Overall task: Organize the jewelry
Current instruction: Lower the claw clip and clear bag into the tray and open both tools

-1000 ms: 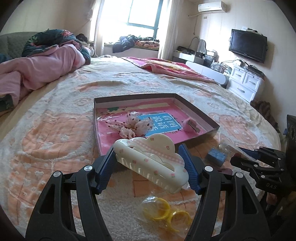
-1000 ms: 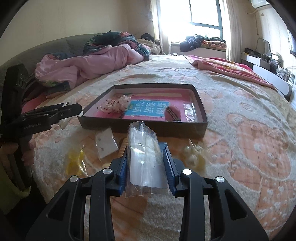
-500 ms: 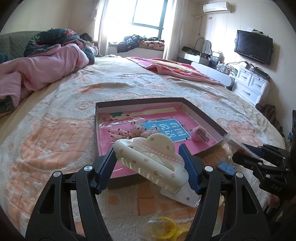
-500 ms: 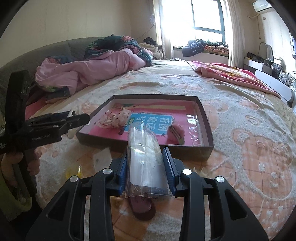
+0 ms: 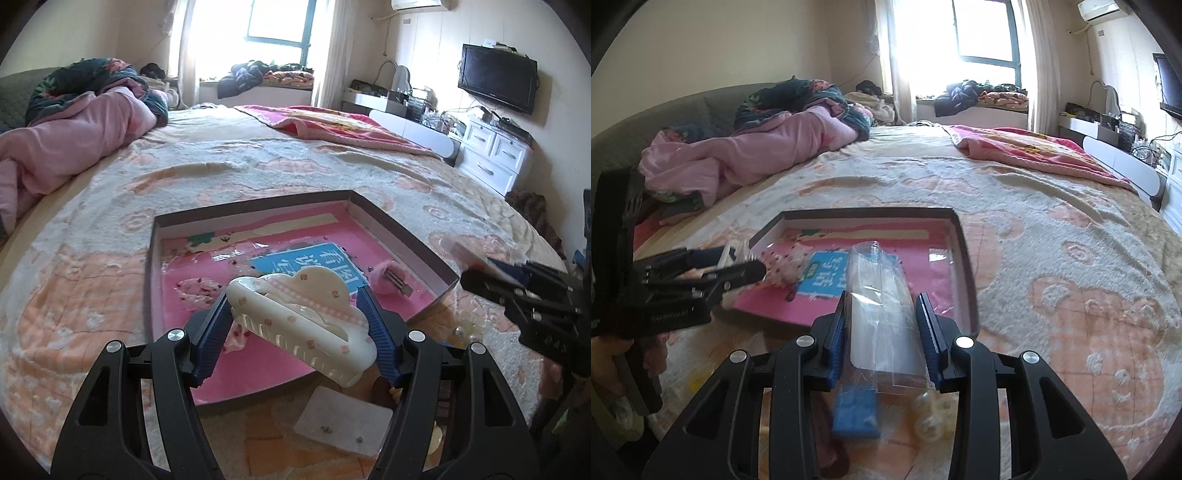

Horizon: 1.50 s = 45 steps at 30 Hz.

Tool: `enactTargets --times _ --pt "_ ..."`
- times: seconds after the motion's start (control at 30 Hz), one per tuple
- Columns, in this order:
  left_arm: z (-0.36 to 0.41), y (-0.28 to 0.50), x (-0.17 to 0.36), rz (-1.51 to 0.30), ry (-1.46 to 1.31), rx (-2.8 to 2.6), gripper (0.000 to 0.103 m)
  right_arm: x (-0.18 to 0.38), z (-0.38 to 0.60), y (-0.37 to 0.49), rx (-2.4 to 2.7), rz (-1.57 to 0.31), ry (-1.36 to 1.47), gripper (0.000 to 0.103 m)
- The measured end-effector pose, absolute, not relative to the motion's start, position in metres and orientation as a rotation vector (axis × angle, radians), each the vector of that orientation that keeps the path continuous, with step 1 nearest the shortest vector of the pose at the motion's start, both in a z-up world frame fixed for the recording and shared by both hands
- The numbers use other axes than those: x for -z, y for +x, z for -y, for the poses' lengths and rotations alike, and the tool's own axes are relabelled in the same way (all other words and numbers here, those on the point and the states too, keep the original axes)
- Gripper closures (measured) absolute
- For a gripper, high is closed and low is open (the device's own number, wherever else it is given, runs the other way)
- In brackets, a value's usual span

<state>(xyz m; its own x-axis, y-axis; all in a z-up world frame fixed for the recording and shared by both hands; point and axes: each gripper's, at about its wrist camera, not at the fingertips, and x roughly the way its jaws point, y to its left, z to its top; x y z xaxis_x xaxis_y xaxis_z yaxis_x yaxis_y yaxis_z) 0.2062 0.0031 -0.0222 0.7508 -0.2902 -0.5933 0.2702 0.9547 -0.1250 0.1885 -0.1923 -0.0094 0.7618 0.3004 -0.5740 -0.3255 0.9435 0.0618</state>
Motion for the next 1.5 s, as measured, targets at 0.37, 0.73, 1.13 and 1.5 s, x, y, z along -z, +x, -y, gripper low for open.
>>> enactTargets --times 0.37,0.73,1.13,1.5 --pt "0.011 0.23 0.029 -0.698 0.013 0.303 0.045 0.008 0.199 0.225 -0.297 -0.618 -0.057 0.069" --pt "0.019 0.253 0.035 -0.728 0.026 0.318 0.045 0.022 0.198 0.26 -0.277 -0.672 -0.049 0.069" --pt "0.025 0.261 0.045 -0.772 0.036 0.344 0.044 0.039 0.188 0.289 -0.29 -0.742 -0.076 0.069" --pt "0.028 0.264 0.056 -0.827 0.05 0.358 0.044 0.054 0.185 0.301 -0.251 -0.813 -0.104 0.069"
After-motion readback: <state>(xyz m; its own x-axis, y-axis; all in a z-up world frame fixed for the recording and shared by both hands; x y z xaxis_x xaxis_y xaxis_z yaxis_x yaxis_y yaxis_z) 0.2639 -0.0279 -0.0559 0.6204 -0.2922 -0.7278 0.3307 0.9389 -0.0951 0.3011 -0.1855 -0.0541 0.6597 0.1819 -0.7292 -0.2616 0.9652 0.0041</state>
